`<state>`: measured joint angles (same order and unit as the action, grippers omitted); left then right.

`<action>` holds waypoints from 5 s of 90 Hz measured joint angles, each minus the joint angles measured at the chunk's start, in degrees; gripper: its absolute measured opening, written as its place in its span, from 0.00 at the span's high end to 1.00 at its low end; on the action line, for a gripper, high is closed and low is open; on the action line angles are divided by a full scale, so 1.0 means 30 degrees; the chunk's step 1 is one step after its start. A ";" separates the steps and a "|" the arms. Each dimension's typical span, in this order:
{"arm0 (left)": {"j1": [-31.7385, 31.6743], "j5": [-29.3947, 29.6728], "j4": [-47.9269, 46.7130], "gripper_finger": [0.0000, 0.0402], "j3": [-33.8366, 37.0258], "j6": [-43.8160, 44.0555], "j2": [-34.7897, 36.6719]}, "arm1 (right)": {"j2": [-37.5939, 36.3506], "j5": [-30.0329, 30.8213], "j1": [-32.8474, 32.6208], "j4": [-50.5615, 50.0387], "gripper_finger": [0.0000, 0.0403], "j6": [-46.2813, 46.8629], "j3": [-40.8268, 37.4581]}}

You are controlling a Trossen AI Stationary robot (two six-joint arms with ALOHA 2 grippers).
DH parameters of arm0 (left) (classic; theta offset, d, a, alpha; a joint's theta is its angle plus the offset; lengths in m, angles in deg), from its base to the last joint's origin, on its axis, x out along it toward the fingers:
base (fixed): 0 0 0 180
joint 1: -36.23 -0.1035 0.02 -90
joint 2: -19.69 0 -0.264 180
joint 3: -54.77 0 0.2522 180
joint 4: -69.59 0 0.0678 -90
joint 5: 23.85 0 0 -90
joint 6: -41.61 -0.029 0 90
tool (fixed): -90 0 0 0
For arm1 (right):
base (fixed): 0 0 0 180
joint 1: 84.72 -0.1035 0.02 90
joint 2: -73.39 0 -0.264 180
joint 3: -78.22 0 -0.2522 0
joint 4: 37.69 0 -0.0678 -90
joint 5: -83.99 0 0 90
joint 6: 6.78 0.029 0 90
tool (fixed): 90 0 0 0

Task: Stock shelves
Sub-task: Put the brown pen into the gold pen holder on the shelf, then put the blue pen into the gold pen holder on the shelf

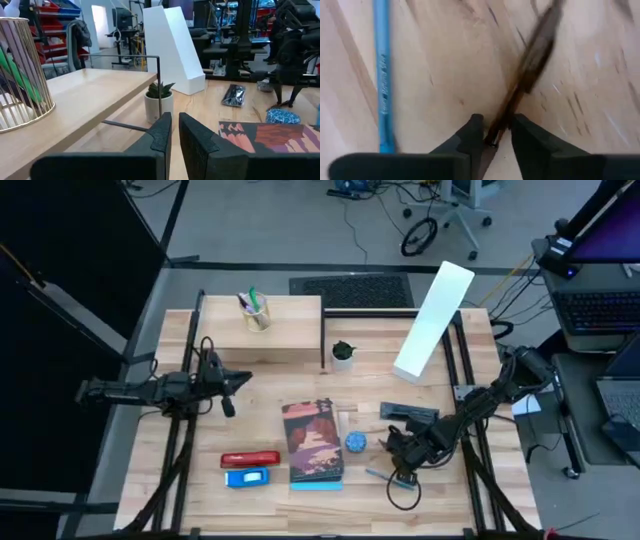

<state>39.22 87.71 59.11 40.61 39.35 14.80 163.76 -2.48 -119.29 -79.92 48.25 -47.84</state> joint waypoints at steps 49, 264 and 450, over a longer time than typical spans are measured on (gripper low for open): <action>0.0000 0.0000 0.0000 0.94 0.0000 0.0044 0.0000 | 0.0007 0.0018 -0.0022 0.0092 0.90 -0.0058 -0.0007; -0.0006 0.0138 0.1151 0.94 -0.0007 0.0111 0.0007 | 0.0822 0.2107 1.6077 1.4873 1.00 -1.6323 0.9300; -0.0007 0.0149 0.0535 0.94 -0.0007 0.0984 0.0007 | 1.0694 -0.0401 1.6900 1.1126 0.47 -1.3785 2.4516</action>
<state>39.20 88.16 60.72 40.58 42.30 14.83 195.84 -3.69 -68.59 -46.55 6.89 25.71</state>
